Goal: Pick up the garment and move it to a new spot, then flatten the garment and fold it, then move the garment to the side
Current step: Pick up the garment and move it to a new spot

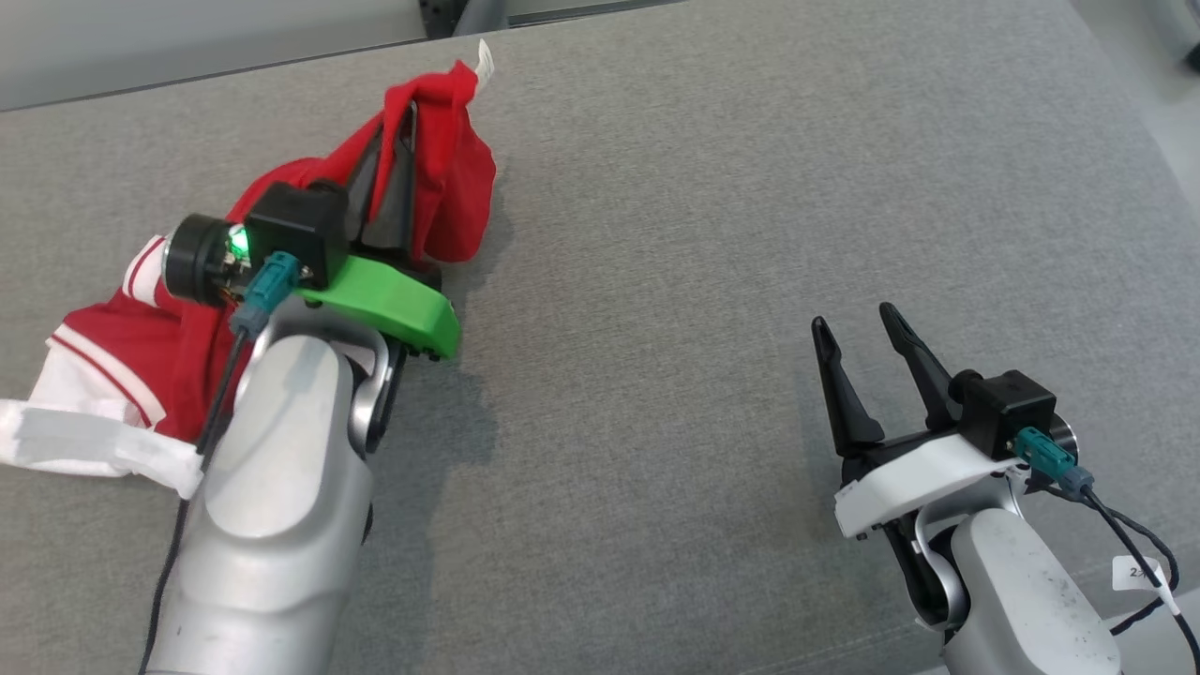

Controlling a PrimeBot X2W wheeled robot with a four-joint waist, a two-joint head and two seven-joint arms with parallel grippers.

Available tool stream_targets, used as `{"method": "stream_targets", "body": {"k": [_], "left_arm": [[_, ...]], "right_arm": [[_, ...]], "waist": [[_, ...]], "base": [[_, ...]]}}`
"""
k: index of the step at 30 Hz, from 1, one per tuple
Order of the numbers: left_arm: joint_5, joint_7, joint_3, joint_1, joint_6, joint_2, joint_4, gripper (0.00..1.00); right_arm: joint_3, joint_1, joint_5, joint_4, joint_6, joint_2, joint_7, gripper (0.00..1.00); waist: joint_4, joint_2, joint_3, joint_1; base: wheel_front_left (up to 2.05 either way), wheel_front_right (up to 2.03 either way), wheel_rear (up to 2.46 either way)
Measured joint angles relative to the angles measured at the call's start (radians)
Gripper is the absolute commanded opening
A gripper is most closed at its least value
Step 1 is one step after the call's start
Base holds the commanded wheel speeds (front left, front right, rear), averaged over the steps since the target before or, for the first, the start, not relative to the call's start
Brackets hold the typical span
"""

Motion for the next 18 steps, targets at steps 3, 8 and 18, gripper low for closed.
{"method": "stream_targets", "body": {"k": [3,8,18], "left_arm": [[-0.023,0.0,-0.057,0.037,-0.003,-0.001,0.011,0.0],[-0.115,0.0,-0.201,0.088,-0.005,-0.003,-0.038,0.0],[-0.162,0.0,-0.262,0.145,0.017,-0.005,-0.083,1.0]], "right_arm": [[0.0,0.001,0.0,-0.002,0.0,0.005,0.0,1.0],[0.006,-0.009,0.002,0.001,0.0,0.011,0.0,1.0],[0.025,-0.02,0.002,0.013,0.0,0.011,0.0,1.0]], "waist": [[-0.041,0.0,0.005,0.0],[-0.083,0.0,0.018,0.0],[-0.083,0.0,0.006,0.0]], "base": [[0.0,0.0,0.0],[0.0,0.0,0.0],[0.0,0.0,0.0]]}}
